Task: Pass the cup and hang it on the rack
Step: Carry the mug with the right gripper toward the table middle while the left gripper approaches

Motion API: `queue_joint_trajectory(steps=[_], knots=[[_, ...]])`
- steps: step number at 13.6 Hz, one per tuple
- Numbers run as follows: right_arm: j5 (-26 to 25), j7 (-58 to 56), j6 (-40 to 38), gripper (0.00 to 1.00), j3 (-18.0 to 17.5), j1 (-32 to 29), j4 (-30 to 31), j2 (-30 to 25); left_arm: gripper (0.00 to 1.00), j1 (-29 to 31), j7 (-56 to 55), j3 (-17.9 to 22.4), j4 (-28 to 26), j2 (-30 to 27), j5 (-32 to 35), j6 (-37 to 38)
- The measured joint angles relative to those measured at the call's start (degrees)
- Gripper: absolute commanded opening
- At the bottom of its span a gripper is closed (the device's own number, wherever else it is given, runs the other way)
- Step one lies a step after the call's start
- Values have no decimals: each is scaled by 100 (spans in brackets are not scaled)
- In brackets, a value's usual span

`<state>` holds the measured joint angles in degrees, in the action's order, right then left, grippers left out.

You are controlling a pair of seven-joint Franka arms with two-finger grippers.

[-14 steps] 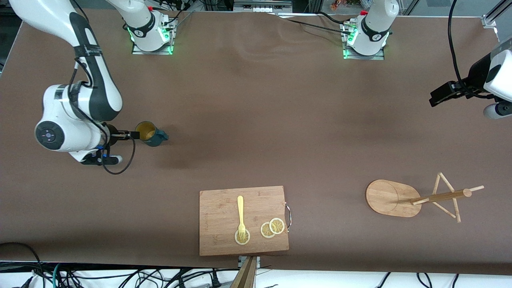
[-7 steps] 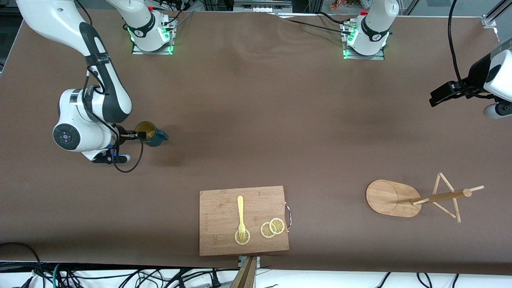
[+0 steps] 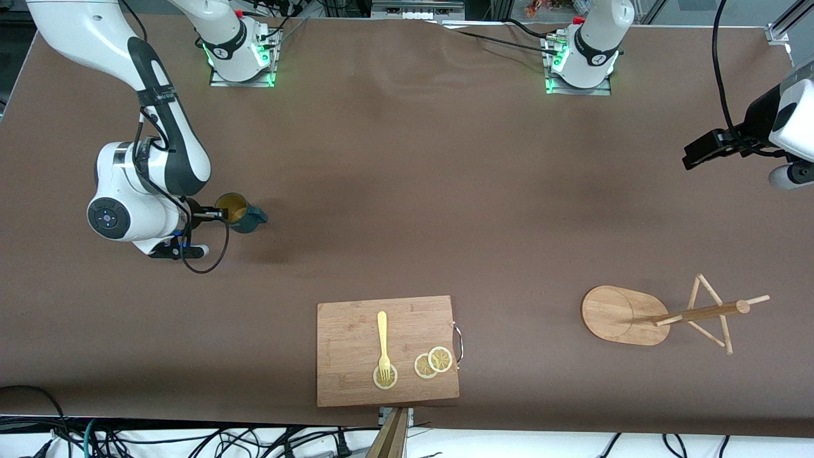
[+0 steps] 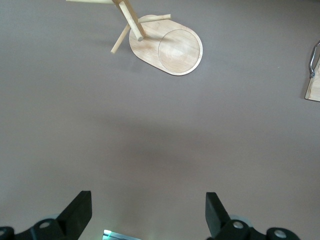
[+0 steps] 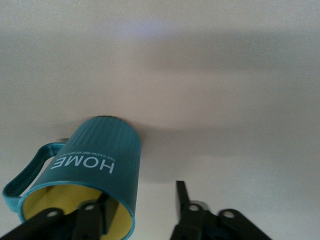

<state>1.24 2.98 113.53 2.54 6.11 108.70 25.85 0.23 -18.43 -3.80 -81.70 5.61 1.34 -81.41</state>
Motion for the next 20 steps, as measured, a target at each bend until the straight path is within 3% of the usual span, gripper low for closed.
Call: queue_joint_trajectory(steps=[2, 8, 10, 14, 17, 20], knots=[[0, 0, 3, 0, 0, 0, -5, 0, 100, 0, 0, 0, 0, 0, 0, 0], [28, -7, -47, 0, -6, 2, -253, -27, 100, 0, 0, 0, 0, 0, 0, 0], [28, -15, -532, 0, -33, 7, -695, -15, 100, 0, 0, 0, 0, 0, 0, 0], [36, -17, -1608, 0, -460, 153, -1844, 12, 100, 0, 0, 0, 0, 0, 0, 0], [124, 158, -1611, 0, -791, 494, -2027, 59, 100, 0, 0, 0, 0, 3, -15, -31], [259, 788, -1336, 0, -842, 1084, -2212, 262, 100, -8, 0, -15, 0, 40, -91, -178]])
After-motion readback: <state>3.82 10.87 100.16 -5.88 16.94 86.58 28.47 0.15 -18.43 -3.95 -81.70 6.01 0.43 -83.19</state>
